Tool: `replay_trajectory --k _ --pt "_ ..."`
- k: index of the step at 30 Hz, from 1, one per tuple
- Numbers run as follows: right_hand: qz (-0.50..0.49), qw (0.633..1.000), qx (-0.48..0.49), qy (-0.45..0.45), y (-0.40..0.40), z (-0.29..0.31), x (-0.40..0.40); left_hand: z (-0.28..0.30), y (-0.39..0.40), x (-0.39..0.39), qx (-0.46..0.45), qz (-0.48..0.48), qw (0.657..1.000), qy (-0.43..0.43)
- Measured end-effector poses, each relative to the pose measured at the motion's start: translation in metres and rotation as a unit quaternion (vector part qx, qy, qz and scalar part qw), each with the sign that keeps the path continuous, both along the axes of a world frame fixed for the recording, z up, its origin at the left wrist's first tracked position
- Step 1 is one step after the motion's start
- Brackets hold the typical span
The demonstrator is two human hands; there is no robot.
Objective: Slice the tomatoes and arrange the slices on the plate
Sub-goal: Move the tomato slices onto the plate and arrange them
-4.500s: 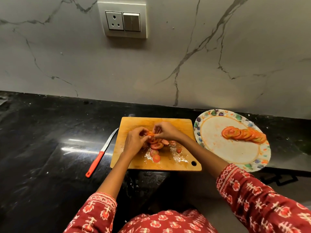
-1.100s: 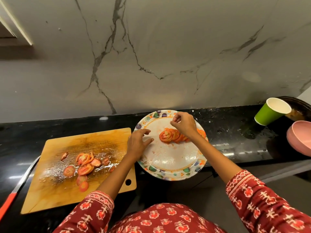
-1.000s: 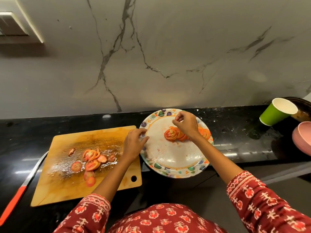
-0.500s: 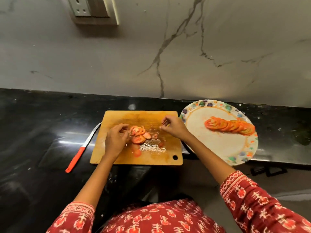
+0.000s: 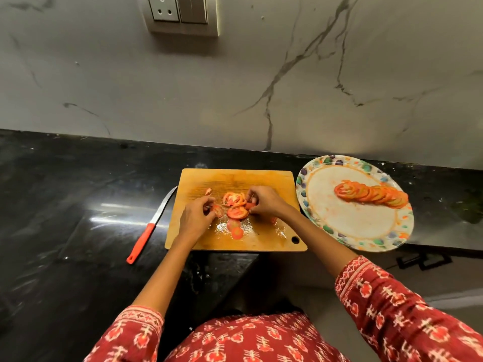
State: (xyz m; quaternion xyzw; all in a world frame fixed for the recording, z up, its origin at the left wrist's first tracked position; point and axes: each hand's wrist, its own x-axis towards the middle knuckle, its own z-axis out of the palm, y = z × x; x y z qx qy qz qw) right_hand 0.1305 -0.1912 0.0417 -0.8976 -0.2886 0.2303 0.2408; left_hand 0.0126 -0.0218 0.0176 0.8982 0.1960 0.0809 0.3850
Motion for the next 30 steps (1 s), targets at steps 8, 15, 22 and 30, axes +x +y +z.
replay_trajectory --k 8,15,22,30 --pt "0.013 0.999 -0.029 -0.007 -0.01 0.005 0.005 0.004 0.002 0.011 0.021 -0.014 0.999 0.032" --pt "-0.059 0.998 0.035 -0.011 -0.026 0.018 0.029 0.012 0.002 0.018 0.05 -0.04 0.991 0.12" --pt "-0.082 0.994 0.071 -0.021 -0.049 0.02 0.037 0.022 -0.012 0.028 0.053 0.024 0.993 0.104" --pt "-0.17 0.98 0.101 -0.035 -0.116 0.028 0.055 0.044 -0.061 0.078 -0.025 -0.024 0.999 -0.006"
